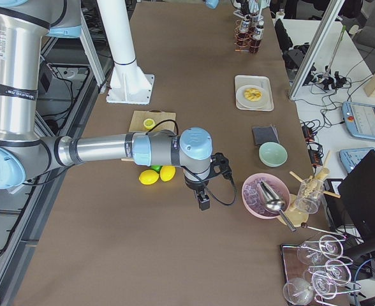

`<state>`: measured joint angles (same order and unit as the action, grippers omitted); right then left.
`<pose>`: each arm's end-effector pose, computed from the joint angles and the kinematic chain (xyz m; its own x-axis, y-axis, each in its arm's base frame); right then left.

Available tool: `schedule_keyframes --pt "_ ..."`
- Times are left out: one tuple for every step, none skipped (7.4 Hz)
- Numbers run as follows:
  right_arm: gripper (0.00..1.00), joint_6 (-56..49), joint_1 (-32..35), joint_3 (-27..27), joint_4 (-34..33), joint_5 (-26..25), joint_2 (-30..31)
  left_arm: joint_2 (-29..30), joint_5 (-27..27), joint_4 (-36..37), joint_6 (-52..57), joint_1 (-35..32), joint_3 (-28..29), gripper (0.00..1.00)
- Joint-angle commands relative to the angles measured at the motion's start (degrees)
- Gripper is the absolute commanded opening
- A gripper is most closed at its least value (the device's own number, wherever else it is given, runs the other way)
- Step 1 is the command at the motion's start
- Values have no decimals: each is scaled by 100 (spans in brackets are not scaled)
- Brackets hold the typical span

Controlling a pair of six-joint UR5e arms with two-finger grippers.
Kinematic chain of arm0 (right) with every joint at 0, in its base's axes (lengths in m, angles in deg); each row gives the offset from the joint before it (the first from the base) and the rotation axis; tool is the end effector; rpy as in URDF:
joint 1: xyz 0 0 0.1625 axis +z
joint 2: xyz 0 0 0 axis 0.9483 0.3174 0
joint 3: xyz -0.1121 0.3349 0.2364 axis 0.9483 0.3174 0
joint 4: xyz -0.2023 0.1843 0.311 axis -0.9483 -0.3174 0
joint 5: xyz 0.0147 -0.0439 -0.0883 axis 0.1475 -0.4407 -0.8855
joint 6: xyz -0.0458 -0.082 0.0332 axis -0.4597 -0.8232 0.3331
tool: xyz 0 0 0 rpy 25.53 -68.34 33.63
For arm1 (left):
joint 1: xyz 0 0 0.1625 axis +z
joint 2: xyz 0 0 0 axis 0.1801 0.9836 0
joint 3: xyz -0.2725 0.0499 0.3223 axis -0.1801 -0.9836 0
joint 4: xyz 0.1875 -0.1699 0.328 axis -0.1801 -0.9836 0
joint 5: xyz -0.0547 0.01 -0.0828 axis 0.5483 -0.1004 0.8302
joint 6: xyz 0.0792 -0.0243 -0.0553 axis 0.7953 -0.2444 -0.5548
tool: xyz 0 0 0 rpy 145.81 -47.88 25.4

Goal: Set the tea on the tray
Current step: 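Reach the left gripper to the copper rack and grasp a tea bottle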

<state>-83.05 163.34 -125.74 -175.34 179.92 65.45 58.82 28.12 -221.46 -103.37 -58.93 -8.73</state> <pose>0.0776 -0.4209 0.5954 0.6745 -0.3961 0.6230 0.2493 0.9165 0.3128 0.1411 -0.6427 0.4688 0.7342 0.1555 -0.6609 0.2791 0.8182 0.5026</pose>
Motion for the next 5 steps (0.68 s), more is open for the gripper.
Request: schedule_keyframes --pt "100 1 -8 -15 0 0 -2 6 4 17 -95 14 13 0" --pt "100 1 0 -24 0 9 -2 6 4 43 -95 5 4 0" --pt "100 1 -8 -33 9 9 -11 41 39 78 -95 -13 -30 0" --pt "100 10 0 -33 0 9 -20 67 161 78 -95 -56 -66 0" --pt "100 1 -8 -33 0 9 -37 67 188 139 -60 -257 -257 0"
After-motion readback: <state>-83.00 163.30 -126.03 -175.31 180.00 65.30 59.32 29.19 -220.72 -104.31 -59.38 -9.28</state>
